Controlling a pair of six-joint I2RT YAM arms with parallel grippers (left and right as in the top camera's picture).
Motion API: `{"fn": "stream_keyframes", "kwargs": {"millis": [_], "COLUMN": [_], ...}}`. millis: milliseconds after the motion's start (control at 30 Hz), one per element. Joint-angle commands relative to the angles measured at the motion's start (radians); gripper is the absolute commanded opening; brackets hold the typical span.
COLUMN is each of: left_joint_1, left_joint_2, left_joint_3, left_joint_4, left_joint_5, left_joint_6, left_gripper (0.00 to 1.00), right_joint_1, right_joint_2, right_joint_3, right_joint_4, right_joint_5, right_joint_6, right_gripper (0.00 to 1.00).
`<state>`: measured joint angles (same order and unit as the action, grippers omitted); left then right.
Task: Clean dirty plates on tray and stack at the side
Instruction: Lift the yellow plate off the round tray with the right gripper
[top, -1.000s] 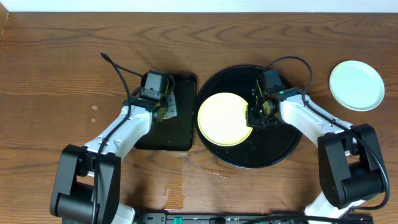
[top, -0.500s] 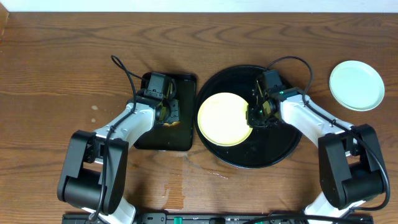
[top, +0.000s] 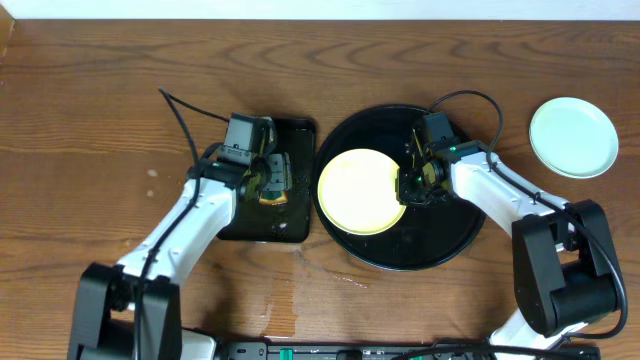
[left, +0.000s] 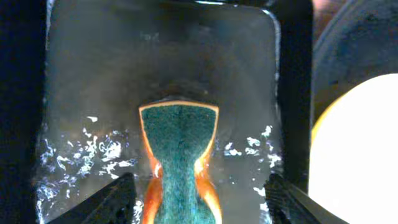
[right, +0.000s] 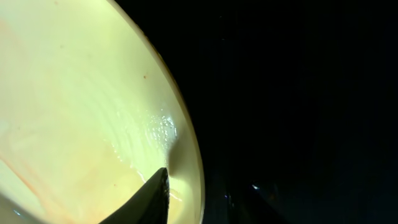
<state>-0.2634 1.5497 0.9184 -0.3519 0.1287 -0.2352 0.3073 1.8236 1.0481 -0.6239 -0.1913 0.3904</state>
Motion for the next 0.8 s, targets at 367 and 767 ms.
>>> {"fn": "stream_keyframes", "kwargs": {"millis": [367, 767], "left_joint_1": [0.003, 0.003], "left_joint_2": [-0.001, -0.001], "left_joint_3": [-0.002, -0.002], "left_joint_4": [-0.162, -0.164], "left_joint_5": [0.003, 0.003], "left_joint_6": [0.002, 0.002], "left_gripper": [0.7, 0.7], "right_joint_1": [0.022, 0.032], "right_joint_2": [0.028, 0.027], "right_joint_3": [-0.03, -0.03], "right_joint_4": [0.007, 0.026], "right_joint_5": [0.105, 0.12], "right_joint_6": [0.002, -0.003], "right_gripper": [0.33, 0.01]}}
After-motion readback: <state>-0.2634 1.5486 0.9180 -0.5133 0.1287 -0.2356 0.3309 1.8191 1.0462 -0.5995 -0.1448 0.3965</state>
